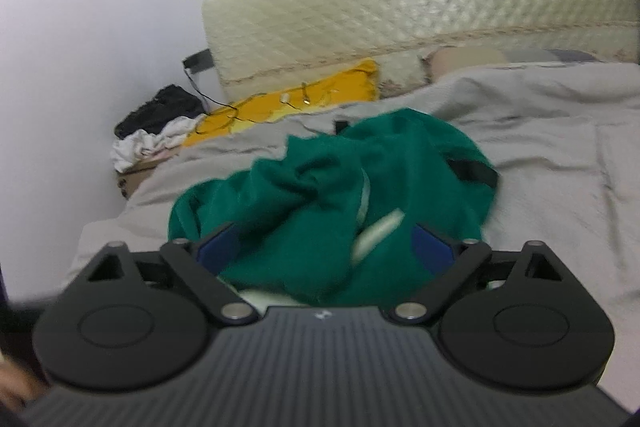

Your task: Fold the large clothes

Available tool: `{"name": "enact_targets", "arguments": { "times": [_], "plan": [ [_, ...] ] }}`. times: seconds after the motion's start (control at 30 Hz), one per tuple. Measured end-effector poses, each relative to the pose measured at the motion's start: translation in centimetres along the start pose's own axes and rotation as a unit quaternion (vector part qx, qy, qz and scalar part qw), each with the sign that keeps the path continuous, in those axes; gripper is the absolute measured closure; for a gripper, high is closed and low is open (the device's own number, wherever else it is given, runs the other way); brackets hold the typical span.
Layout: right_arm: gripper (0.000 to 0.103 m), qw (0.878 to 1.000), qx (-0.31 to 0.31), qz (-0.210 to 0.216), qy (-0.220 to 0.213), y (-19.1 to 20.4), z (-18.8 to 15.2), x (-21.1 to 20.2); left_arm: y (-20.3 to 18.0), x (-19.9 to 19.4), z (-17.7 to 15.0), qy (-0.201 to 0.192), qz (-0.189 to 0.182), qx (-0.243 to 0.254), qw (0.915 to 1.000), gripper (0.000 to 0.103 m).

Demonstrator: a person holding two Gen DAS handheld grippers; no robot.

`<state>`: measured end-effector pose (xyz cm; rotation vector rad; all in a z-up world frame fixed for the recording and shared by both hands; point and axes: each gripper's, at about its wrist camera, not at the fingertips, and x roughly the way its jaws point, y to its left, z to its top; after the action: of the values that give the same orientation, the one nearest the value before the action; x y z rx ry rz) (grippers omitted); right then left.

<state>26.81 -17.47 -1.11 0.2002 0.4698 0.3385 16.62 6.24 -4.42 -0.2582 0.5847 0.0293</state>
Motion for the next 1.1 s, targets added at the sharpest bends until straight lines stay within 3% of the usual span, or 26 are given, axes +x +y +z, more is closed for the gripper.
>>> {"name": "enact_targets", "arguments": {
  "times": [0.13, 0.23, 0.3, 0.43, 0.53, 0.6, 0.7, 0.97, 1.1],
  "plan": [
    [0.018, 1.000, -0.015, 0.015, -0.014, 0.0, 1.6, 4.8, 1.7, 3.0, -0.7, -0.001, 0.001, 0.000, 1.0000, 0.000],
    [0.026, 1.000, -0.027, -0.003, -0.003, -0.4, 2.7, 8.7, 2.9, 5.0, -0.8, -0.010, 0.001, -0.006, 0.9999, 0.000],
    [0.037, 0.999, -0.043, -0.018, -0.006, -0.4, 2.9, 10.7, 3.5, 6.3, -0.9, -0.005, -0.002, -0.017, 0.9998, 0.000],
    [0.046, 0.997, -0.069, -0.027, 0.009, -0.1, 3.3, 14.5, 4.8, 8.4, -1.3, 0.005, -0.015, -0.037, 0.9992, 0.000],
    [0.060, 0.997, -0.067, -0.032, 0.023, -0.4, 3.3, 16.2, 5.4, 9.6, -1.7, 0.013, -0.021, -0.049, 0.9985, 0.000],
    [0.081, 0.998, -0.046, -0.029, 0.033, -0.8, 3.4, 16.4, 5.7, 10.2, -1.8, 0.018, -0.027, -0.057, 0.9978, 0.000],
    [0.089, 0.999, -0.028, -0.021, 0.031, -0.9, 3.6, 14.6, 6.0, 10.2, -1.9, 0.014, -0.037, -0.073, 0.9965, 0.000],
    [0.092, 0.998, -0.052, 0.013, 0.018, 2.8, 2.4, 4.7, 6.7, 8.4, -1.5, -0.002, -0.044, -0.115, 0.9924, 0.000],
    [0.093, 0.998, -0.056, 0.031, 0.002, 5.1, 0.9, -0.8, 7.7, 6.2, -1.2, -0.015, -0.060, -0.152, 0.9864, 0.000]
  ]
}}
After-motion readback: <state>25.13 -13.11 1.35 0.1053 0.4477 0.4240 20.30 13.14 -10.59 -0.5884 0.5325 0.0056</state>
